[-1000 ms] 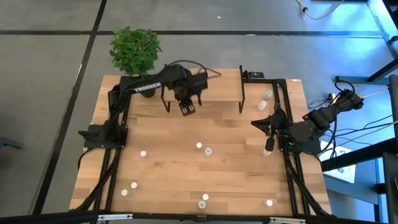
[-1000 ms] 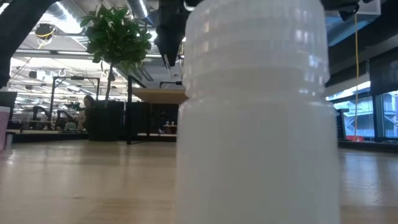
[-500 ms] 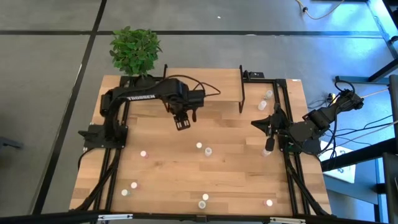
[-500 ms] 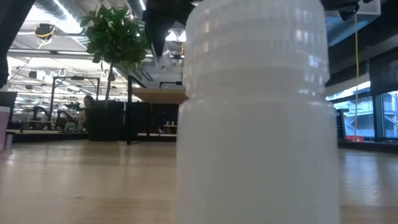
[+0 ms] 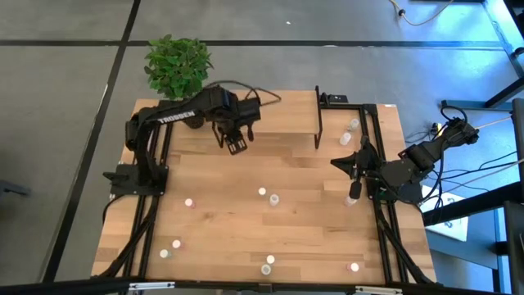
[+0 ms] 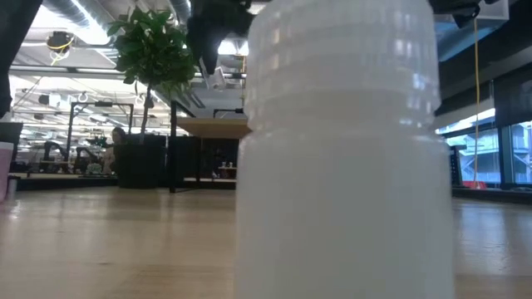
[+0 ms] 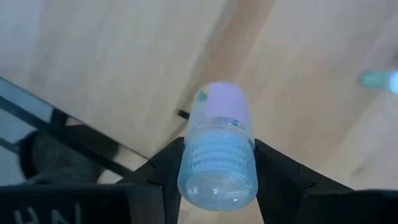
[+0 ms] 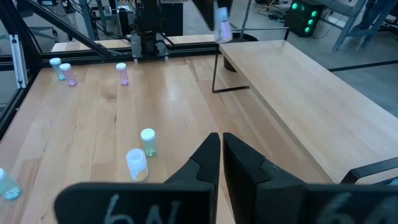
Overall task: Pick and place medicine bottles onto shelf by color
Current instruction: Put the middle left transparent pill bottle on the shelf
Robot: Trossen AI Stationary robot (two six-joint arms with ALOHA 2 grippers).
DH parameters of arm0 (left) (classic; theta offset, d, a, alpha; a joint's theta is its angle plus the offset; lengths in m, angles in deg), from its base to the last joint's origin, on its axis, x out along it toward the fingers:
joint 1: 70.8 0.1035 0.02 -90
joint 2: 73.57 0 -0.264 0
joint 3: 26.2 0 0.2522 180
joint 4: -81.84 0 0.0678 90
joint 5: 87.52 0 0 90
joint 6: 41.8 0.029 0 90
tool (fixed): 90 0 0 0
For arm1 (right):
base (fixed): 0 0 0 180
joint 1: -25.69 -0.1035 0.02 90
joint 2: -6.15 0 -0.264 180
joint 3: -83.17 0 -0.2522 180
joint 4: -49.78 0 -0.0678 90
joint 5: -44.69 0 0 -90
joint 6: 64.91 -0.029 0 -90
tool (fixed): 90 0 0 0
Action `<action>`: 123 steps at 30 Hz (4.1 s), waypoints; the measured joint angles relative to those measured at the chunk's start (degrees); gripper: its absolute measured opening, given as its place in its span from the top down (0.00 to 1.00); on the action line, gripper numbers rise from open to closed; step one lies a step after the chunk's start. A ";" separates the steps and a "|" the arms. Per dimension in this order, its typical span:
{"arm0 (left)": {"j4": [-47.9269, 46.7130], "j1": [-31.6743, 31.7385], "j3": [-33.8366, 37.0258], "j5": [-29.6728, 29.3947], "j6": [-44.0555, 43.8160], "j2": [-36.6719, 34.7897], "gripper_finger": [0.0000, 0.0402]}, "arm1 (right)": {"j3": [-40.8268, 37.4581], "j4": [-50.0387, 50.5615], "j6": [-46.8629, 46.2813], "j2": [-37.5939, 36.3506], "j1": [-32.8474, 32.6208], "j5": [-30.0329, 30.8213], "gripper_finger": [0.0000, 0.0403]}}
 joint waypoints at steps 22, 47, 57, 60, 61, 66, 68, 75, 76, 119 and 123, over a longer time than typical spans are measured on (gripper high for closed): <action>0.06 14.46 0.65 -0.36 23.46 4.86 0.63 | 0.00 0.01 0.00 -0.01 -0.01 0.00 0.94; -0.06 15.50 4.74 -0.37 28.30 4.79 0.56 | 0.00 0.00 0.02 0.00 -0.02 0.00 0.94; 0.00 16.42 4.79 -0.32 28.30 4.81 0.45 | 0.00 0.02 0.00 0.00 0.00 0.00 0.94; 0.04 16.86 4.79 0.14 28.29 4.54 0.42 | 0.00 0.02 0.00 -0.02 -0.02 0.00 0.94; 0.03 16.96 4.71 0.20 28.26 4.43 0.41 | 0.00 0.01 0.00 -0.01 -0.02 0.00 0.94; -0.04 17.16 3.04 -0.37 27.91 4.15 0.33 | 0.00 0.02 0.00 -0.02 -0.01 0.00 0.94; -0.05 17.16 2.12 -1.26 27.91 4.03 0.31 | 0.00 0.01 0.01 -0.02 0.00 0.00 0.94; -0.02 16.70 1.29 -3.60 27.89 2.21 0.28 | 0.00 0.00 0.00 -0.02 -0.02 0.00 0.94; -0.02 16.46 1.29 -3.61 27.85 1.81 0.28 | 0.00 0.01 0.00 -0.01 -0.01 0.00 0.94; 0.91 -15.56 22.83 -16.96 -12.53 -12.37 0.39 | 0.02 0.02 0.02 0.00 -0.02 0.00 0.94; 3.84 -16.39 22.91 -22.47 -7.61 -12.37 0.51 | 0.02 0.02 0.02 0.00 -0.02 0.00 0.94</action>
